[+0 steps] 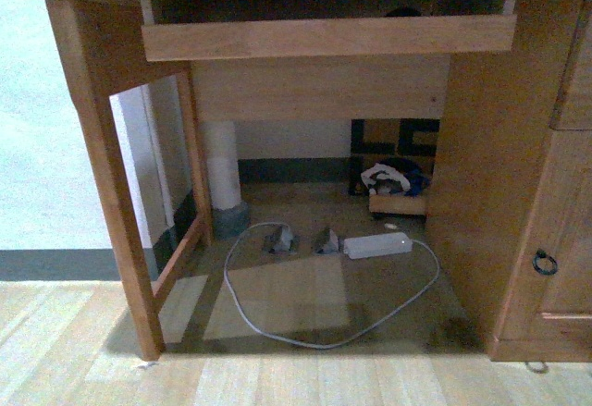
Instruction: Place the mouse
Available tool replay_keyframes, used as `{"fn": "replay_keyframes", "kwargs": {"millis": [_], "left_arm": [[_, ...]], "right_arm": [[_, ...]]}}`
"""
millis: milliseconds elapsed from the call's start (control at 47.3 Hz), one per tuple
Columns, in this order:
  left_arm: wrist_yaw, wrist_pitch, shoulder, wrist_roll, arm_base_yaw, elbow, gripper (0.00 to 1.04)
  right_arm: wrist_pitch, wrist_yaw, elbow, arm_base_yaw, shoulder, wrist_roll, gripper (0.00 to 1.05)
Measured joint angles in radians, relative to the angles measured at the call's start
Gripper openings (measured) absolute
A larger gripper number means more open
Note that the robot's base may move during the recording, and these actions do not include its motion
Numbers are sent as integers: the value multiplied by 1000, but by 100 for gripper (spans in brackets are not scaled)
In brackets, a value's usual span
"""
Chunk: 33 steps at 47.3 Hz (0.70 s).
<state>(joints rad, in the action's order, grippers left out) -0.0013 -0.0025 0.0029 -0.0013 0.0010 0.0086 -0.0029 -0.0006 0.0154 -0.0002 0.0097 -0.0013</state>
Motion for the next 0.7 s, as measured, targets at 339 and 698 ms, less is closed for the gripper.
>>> {"fn": "replay_keyframes", "kwargs": {"millis": [339,698], "left_arm": [[0,0,0,0,0,0,98],[0,0,0,0,0,0,98]], "right_arm": [[0,0,0,0,0,0,98],[0,0,0,0,0,0,98]]}}
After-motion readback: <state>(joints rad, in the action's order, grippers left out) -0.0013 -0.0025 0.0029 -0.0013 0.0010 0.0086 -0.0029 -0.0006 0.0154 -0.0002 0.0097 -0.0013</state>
